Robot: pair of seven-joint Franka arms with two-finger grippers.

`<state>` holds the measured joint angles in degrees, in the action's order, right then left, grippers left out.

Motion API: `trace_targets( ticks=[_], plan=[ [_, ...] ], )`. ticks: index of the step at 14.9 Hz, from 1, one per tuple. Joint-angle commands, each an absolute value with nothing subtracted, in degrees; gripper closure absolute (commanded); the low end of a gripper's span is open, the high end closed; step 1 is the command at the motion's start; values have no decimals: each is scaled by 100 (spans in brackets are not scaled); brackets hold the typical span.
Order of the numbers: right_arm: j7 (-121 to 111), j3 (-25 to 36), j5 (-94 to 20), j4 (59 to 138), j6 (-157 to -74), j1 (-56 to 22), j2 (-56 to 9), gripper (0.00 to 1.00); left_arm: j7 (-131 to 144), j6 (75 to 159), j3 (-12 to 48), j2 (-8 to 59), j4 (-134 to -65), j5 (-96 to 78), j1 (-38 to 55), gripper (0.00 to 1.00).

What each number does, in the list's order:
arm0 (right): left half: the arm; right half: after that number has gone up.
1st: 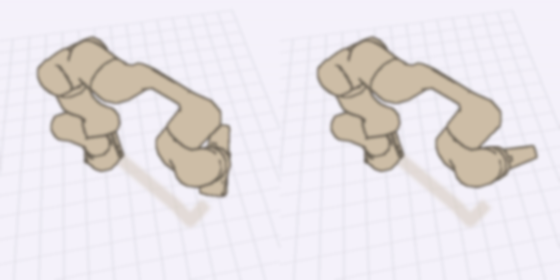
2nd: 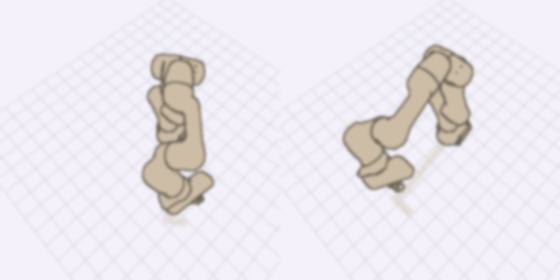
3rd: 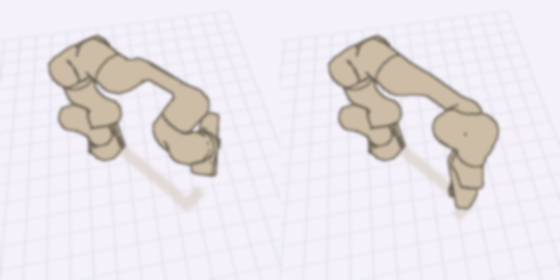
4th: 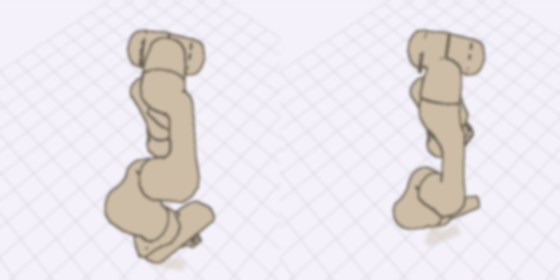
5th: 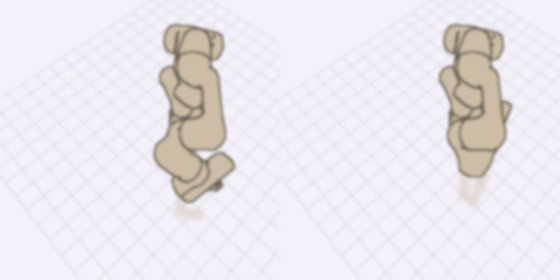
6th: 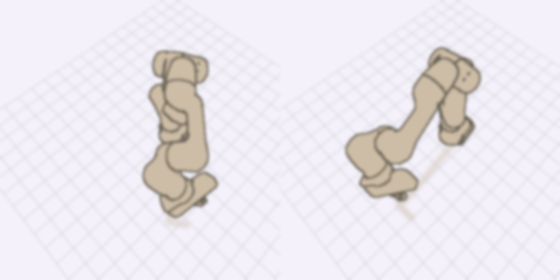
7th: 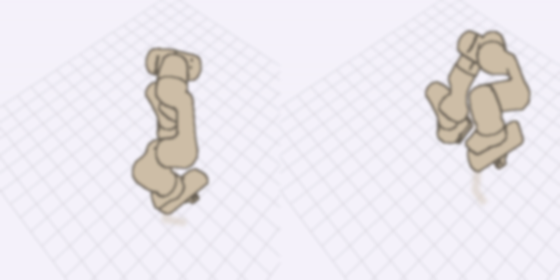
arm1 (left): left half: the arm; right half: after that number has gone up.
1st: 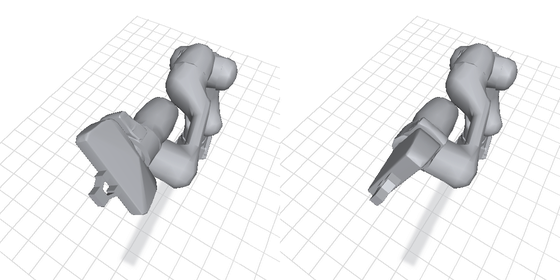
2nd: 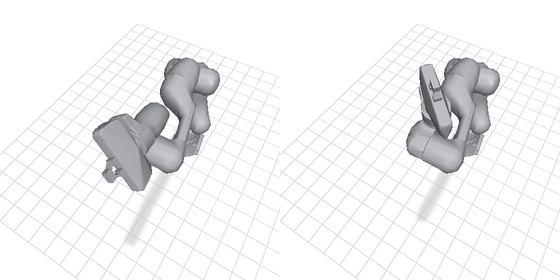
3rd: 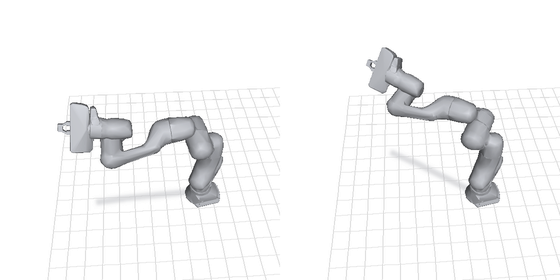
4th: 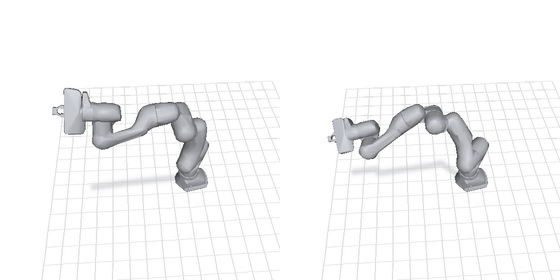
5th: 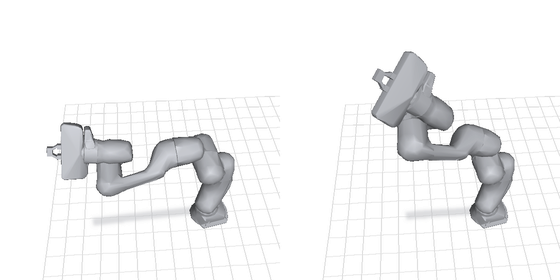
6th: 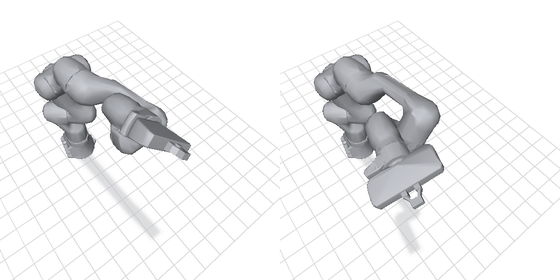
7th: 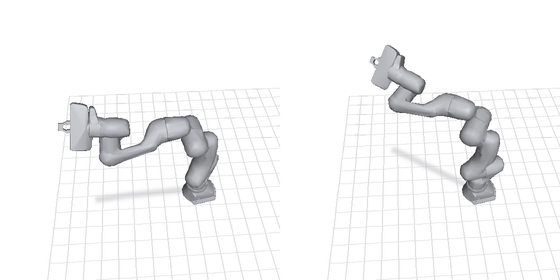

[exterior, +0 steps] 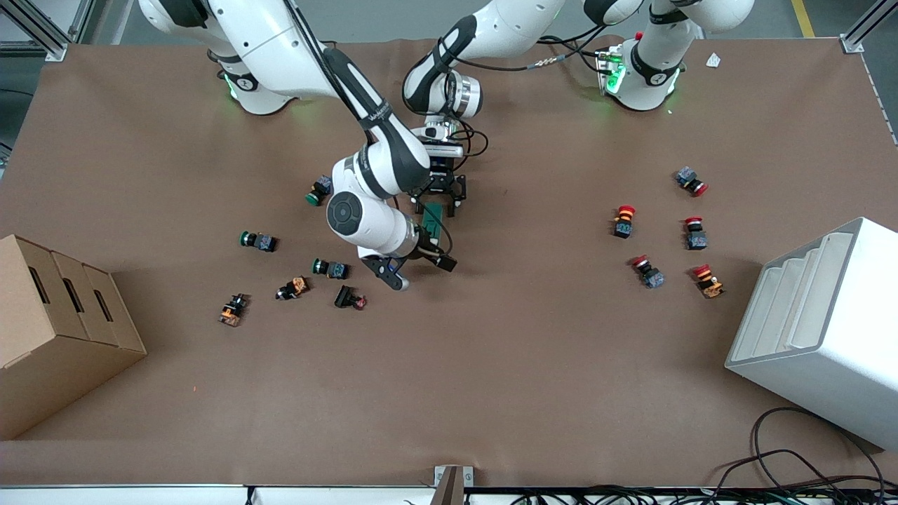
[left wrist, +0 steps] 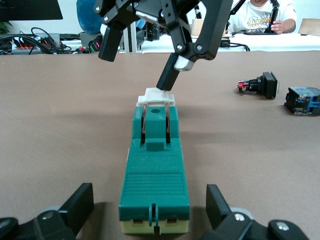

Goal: Close load switch with both arms

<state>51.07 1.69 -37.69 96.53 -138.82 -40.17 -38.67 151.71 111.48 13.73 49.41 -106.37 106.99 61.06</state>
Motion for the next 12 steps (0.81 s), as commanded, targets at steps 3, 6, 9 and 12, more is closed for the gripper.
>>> trace_targets(
  ticks=[3,6,9,12],
  plan=[
    [5001,176,-3691,9194,-13896,-3920,-4245,0,15451,11382,1424,5265,-10626,10661,6205,1],
    [4817,325,-3123,9097,-13310,-3666,-4123,0,15451,11382,1433,5256,-10626,10652,6205,1],
    [4151,343,-2436,9105,-12238,-3078,-3693,0,15451,11382,1424,5256,-10626,10652,6205,1],
    [2966,387,-2023,9105,-11174,-2349,-3148,0,15425,11391,1433,5221,-10617,10644,6188,1]
  ],
)
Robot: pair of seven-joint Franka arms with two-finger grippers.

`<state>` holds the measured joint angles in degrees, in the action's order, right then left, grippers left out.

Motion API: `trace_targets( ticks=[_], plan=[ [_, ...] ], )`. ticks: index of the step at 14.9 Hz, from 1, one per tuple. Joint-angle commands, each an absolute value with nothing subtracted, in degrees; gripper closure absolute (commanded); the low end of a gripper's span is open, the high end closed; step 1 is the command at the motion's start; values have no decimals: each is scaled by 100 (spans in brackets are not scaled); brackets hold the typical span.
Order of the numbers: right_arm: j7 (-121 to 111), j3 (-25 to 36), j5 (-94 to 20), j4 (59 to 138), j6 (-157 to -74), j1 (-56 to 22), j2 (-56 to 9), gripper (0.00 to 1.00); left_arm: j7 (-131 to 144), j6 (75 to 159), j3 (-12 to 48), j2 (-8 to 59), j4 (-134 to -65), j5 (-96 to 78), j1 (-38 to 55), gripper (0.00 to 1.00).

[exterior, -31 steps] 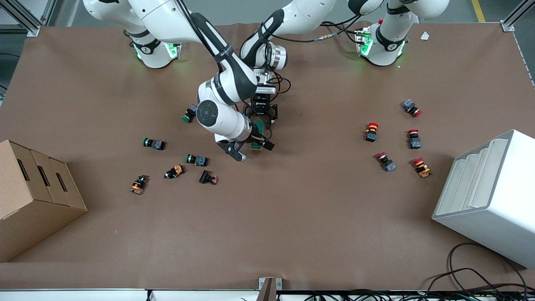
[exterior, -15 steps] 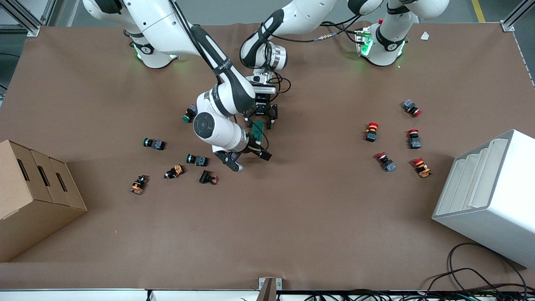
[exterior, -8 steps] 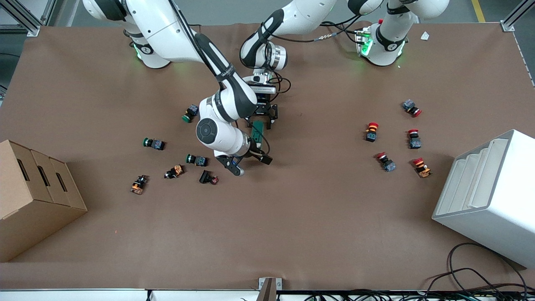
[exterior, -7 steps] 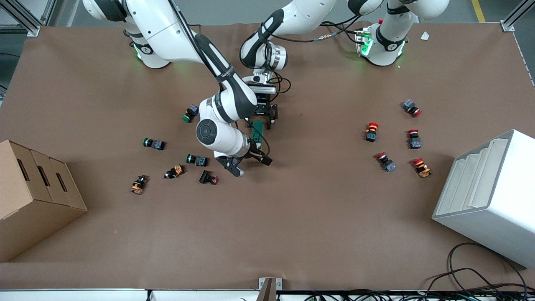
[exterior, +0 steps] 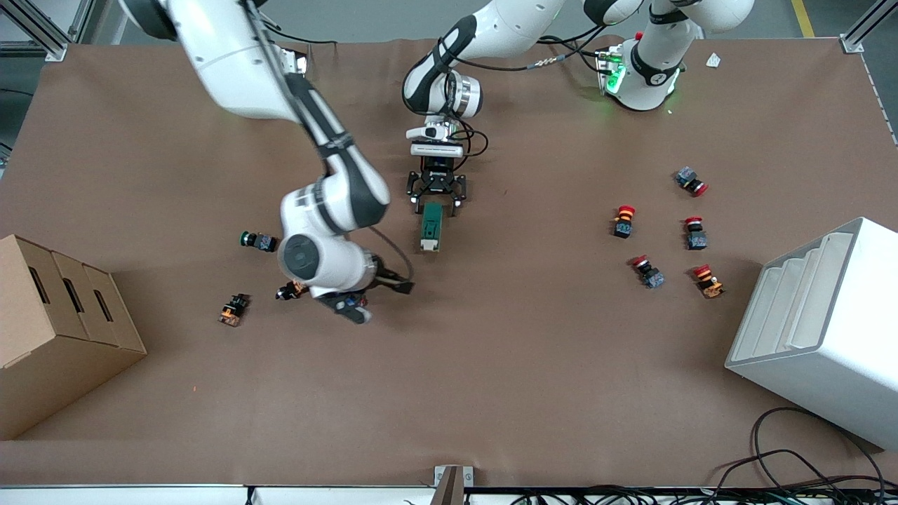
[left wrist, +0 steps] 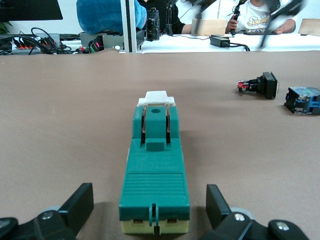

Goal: Close load switch with both arms

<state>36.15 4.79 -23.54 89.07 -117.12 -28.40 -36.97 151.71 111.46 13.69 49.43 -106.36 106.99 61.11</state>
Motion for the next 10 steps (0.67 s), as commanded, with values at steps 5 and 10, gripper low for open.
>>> trace_targets(
  ticks=[5,10],
  plan=[
    [1349,404,-600,9105,-9986,-1312,-2269,0,15214,11408,1450,5142,-10521,10547,6135,1],
    [-420,413,96,9053,-9528,-405,-1540,0,14530,11742,1459,5054,-9977,9645,6012,2]
  ],
)
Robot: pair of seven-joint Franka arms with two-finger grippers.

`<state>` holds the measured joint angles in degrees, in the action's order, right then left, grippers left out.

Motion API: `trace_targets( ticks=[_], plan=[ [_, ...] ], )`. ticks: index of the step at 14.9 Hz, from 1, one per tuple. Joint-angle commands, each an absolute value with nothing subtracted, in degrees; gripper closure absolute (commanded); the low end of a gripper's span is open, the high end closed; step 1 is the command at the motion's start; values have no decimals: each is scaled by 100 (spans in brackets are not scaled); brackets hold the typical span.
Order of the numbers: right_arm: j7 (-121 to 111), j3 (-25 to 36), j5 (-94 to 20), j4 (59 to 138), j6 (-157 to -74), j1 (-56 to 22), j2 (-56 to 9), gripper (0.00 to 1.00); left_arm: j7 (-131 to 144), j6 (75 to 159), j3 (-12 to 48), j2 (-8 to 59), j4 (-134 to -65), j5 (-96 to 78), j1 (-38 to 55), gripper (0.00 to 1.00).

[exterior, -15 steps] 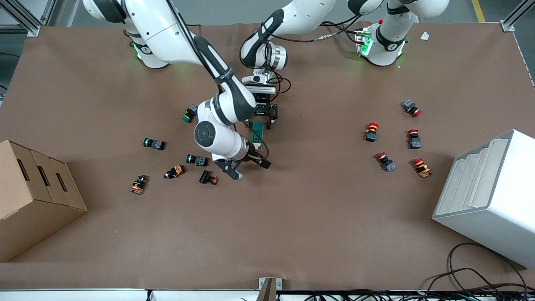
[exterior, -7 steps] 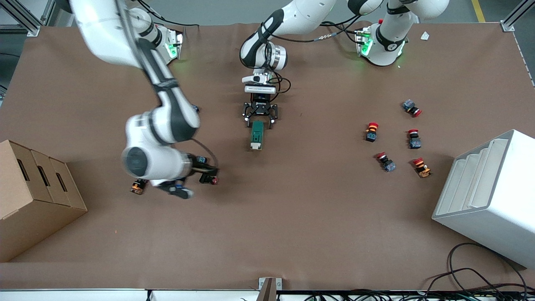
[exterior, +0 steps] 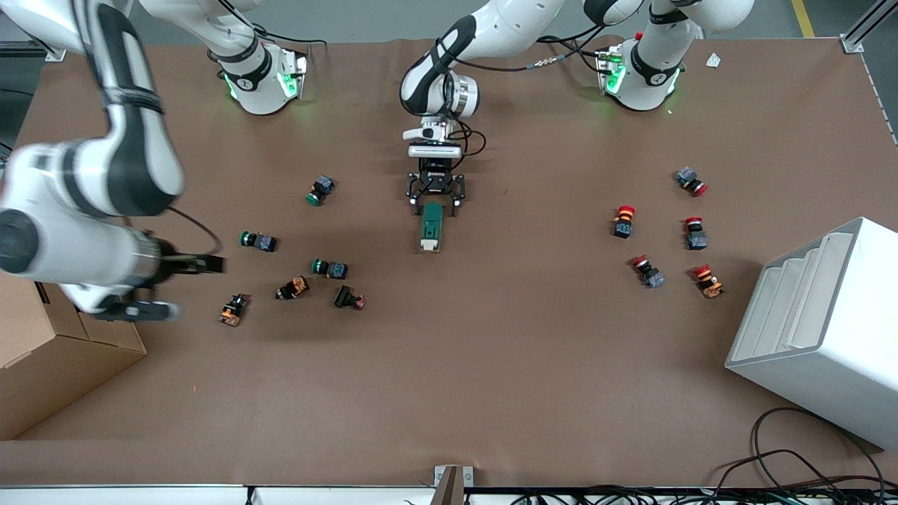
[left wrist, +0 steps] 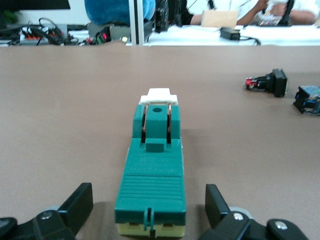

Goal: Close load switch with both arms

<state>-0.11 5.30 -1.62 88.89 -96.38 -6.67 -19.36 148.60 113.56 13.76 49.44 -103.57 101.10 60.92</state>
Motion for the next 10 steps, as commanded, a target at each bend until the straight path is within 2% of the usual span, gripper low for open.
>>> trace_targets(
  ticks=[1,5,10],
  plan=[
    [-448,413,105,8931,-9336,-309,-1477,0,14415,11768,1511,5054,-9732,9267,6012,1],
    [-440,413,123,8070,-8299,-150,-1476,0,13284,11760,1652,4940,-9028,7519,6003,1],
    [-579,404,438,7647,-7964,-53,-1477,0,12210,11698,1626,4765,-8455,6242,5679,1]
  ],
)
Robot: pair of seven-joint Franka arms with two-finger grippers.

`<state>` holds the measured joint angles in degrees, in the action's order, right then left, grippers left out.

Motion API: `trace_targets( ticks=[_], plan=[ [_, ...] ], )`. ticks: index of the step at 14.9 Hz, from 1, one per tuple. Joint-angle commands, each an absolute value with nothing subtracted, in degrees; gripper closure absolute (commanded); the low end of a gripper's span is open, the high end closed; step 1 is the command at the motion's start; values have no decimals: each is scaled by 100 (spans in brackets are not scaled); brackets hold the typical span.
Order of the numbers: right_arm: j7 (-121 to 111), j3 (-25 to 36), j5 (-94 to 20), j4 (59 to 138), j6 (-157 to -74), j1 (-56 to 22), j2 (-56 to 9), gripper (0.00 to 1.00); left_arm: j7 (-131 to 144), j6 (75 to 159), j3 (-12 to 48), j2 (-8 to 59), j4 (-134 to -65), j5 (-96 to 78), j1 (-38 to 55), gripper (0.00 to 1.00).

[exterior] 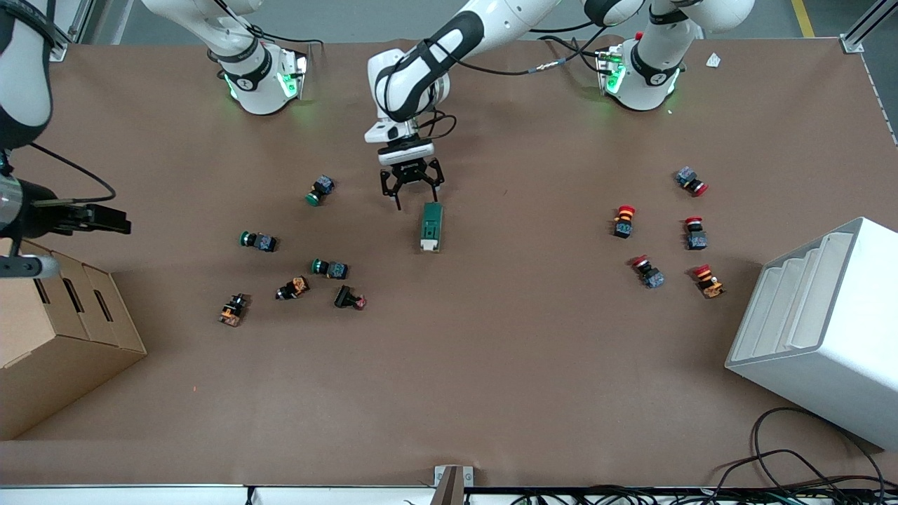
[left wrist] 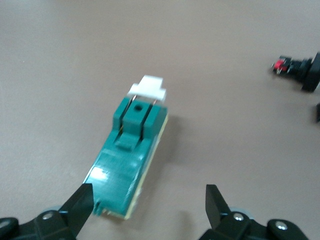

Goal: Close load switch with both arms

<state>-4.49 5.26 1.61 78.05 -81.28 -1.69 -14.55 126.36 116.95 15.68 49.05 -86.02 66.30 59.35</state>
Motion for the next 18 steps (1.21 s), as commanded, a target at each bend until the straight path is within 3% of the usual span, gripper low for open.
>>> trace_targets(
  ticks=[1,7,18],
  plan=[
    [-684,404,483,7559,-7893,-53,-1477,0,11921,11690,1635,4590,-8455,5962,5539,1],
    [-756,404,483,7427,-7831,18,-1512,0,10146,11637,1635,3403,-8464,3949,4362,1],
    [-677,387,26,7444,-7393,167,-1240,0,7025,10618,1661,1821,-8429,1997,2041,0]
  ],
)
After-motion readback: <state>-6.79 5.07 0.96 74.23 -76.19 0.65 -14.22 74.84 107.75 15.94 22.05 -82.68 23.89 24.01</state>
